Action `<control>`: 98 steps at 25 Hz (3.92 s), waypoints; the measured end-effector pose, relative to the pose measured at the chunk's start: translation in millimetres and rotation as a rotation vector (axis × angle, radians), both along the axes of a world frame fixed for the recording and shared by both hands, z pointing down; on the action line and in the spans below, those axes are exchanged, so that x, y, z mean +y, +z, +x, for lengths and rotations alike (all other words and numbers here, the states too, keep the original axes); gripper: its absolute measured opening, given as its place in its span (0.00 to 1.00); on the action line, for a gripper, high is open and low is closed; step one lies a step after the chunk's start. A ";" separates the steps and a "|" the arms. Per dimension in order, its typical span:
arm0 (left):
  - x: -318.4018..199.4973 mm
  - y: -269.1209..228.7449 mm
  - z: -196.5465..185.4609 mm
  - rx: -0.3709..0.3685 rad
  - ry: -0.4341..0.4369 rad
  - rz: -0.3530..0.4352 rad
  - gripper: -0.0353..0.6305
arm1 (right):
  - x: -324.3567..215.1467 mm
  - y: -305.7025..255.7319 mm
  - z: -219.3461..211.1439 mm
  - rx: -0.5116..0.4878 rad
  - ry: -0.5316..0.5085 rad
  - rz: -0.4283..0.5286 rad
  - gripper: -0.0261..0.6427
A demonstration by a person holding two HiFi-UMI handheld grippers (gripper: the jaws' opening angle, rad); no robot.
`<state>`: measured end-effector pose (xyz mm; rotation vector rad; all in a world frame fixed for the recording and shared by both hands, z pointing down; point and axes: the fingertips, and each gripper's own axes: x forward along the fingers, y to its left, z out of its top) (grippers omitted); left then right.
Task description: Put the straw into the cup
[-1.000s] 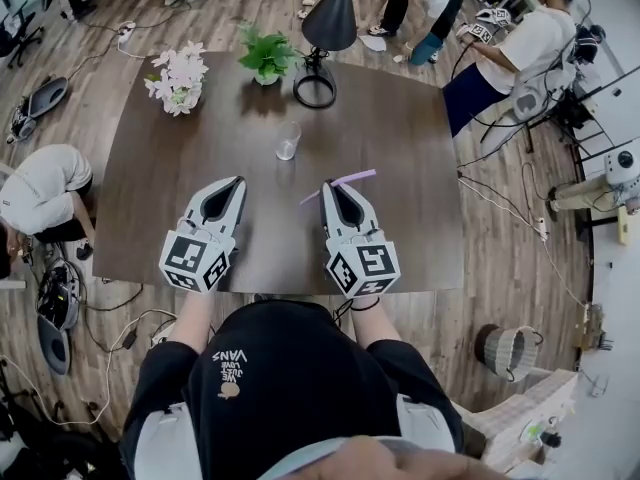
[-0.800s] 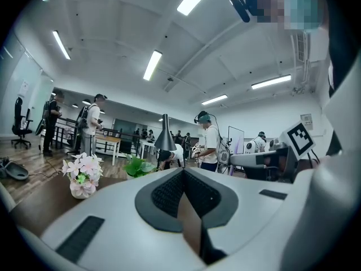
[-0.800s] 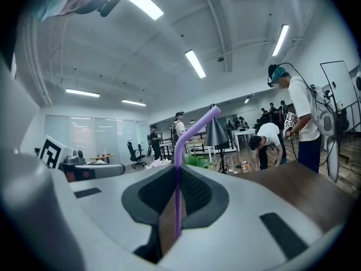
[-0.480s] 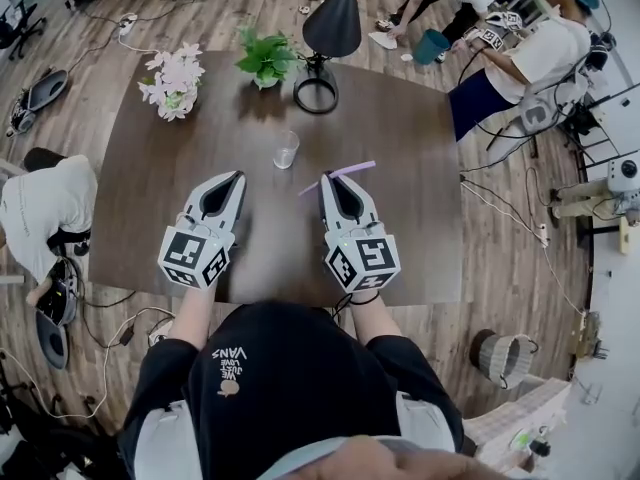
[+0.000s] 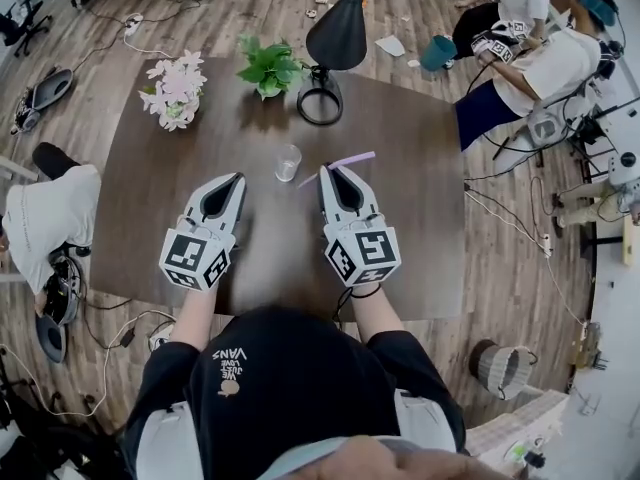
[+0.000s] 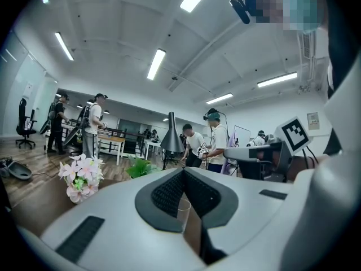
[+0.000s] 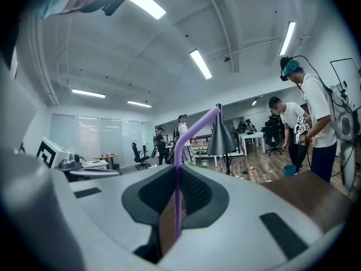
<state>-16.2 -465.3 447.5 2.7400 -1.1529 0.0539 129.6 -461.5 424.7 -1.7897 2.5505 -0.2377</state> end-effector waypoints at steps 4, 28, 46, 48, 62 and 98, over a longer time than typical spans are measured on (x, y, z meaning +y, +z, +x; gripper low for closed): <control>-11.4 3.1 0.8 0.003 -0.004 -0.003 0.07 | -21.4 -0.1 -0.4 0.004 -0.008 0.014 0.09; -37.5 33.5 -3.8 -0.015 -0.043 -0.060 0.07 | -96.9 61.7 -7.0 -0.010 -0.036 -0.060 0.09; -42.2 47.6 -1.7 -0.017 -0.041 -0.098 0.07 | -97.8 122.6 -23.2 -0.001 -0.090 -0.218 0.09; -41.2 47.0 -1.0 -0.014 -0.040 -0.100 0.07 | -95.1 122.8 -26.7 0.005 -0.114 -0.224 0.12; -30.6 35.7 6.4 -0.001 -0.024 -0.078 0.07 | -77.6 103.0 -27.2 -0.016 -0.126 -0.190 0.29; 44.2 -15.1 16.7 0.023 0.068 0.041 0.07 | 41.4 31.5 -26.1 0.068 -0.077 -0.085 0.06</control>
